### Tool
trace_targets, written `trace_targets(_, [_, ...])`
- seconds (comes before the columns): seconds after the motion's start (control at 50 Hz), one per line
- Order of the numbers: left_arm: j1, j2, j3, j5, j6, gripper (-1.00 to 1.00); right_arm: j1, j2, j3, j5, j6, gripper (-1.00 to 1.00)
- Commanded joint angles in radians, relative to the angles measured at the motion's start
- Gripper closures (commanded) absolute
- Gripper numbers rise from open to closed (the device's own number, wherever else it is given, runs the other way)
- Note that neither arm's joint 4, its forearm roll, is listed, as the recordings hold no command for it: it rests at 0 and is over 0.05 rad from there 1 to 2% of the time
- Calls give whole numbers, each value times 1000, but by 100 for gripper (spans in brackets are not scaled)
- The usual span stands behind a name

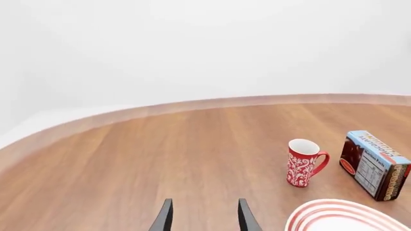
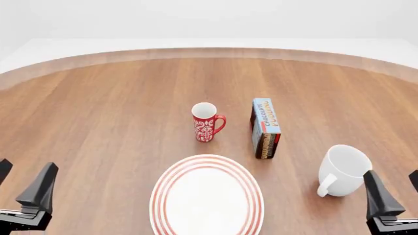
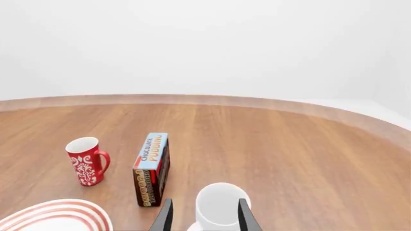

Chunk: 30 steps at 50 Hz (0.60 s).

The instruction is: Pick up the white mug and put it on the plate, and put the chocolate pudding to the right of the plate.

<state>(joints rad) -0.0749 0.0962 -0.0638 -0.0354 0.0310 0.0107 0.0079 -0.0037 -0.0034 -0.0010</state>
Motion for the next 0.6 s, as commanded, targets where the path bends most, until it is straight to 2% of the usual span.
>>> trace_targets(0.02, [-48,56,-39,-23,20,-100,2,0,0,1,0,-100])
trace_targets(0.48, [-179,140,-112,-52,64,-100,4,2,1,0,-2,-100])
trace_targets(0.6, [-225,203,-137,-96,81,-100,6,0,0,1,-3,-100])
